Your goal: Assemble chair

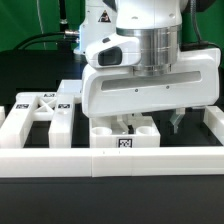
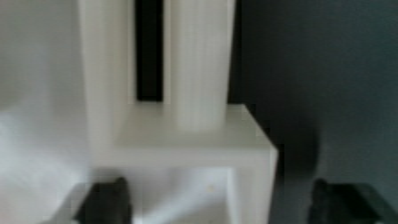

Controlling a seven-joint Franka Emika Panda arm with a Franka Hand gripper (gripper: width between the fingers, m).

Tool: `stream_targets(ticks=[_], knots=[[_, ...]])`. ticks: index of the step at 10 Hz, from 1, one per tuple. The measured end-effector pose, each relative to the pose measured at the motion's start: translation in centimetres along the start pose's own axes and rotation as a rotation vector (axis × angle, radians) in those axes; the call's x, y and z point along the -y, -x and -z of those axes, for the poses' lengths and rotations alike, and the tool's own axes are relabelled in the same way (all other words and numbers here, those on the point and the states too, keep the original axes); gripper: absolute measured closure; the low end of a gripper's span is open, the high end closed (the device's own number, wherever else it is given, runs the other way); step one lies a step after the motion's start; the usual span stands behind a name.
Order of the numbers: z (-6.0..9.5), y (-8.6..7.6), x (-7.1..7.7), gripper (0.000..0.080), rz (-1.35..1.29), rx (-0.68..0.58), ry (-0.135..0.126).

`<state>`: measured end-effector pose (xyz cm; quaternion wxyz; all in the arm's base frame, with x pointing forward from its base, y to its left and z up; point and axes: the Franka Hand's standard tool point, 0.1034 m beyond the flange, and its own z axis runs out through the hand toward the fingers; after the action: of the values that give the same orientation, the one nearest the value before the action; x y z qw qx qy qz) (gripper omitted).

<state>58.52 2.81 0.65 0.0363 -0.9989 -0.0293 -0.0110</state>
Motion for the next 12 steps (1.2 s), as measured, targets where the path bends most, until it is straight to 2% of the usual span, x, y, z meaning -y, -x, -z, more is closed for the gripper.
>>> stream_targets(ticks=[1, 2, 3, 4, 9, 12], knots=[[0.0, 0.0, 0.0, 0.0359, 0.0, 0.0, 0.0], [0.0, 0.0, 0.0, 0.0541, 0.0, 0.0, 0.0], [0.0, 0.0, 0.0, 0.0687, 0.0, 0.0, 0.0], [0.0, 0.0, 0.0, 0.0763, 0.0, 0.0, 0.0], [0.1, -0.1, 0.2, 0.0769, -0.002, -0.001, -0.002], [-0.1, -1.3, 3.5, 0.0769, 0.007, -0.011, -0.012]])
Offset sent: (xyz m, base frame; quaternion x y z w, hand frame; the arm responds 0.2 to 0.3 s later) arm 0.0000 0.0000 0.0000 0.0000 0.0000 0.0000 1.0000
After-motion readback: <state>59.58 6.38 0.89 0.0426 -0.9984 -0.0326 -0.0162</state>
